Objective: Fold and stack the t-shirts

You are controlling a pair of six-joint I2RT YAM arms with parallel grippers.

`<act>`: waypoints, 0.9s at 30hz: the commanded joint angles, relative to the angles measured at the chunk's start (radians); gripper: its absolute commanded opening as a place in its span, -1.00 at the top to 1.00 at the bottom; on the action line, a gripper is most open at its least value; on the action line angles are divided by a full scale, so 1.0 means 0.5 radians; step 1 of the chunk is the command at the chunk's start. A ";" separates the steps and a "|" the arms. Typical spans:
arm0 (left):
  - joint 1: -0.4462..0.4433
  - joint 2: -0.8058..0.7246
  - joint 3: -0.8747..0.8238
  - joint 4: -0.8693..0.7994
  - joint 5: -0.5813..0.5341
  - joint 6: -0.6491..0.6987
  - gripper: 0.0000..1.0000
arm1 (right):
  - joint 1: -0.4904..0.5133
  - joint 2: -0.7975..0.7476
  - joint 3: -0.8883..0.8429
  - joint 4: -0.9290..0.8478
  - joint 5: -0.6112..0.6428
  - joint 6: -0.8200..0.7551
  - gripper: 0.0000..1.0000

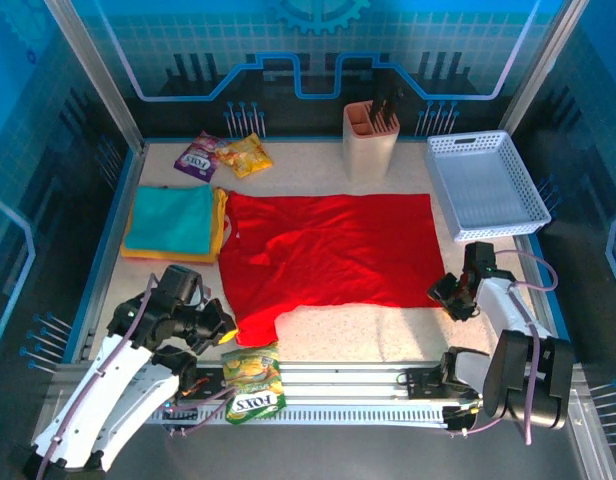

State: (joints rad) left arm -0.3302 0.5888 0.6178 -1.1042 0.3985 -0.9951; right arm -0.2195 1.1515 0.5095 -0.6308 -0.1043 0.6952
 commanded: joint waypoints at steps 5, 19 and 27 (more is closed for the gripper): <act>-0.008 0.087 0.083 0.009 0.040 0.024 1.00 | -0.060 0.049 -0.089 0.092 -0.062 -0.028 0.27; 0.009 0.624 0.596 0.213 -0.021 0.286 1.00 | -0.073 0.105 0.133 0.053 -0.236 -0.093 1.00; 0.241 0.981 0.962 0.192 0.003 0.596 1.00 | -0.076 0.208 0.354 0.028 -0.252 -0.105 1.00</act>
State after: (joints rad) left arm -0.2516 1.0470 1.0393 -1.0080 0.3901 -0.7906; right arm -0.2581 1.2320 0.6468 -0.6113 -0.2108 0.6540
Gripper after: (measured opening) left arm 0.059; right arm 0.045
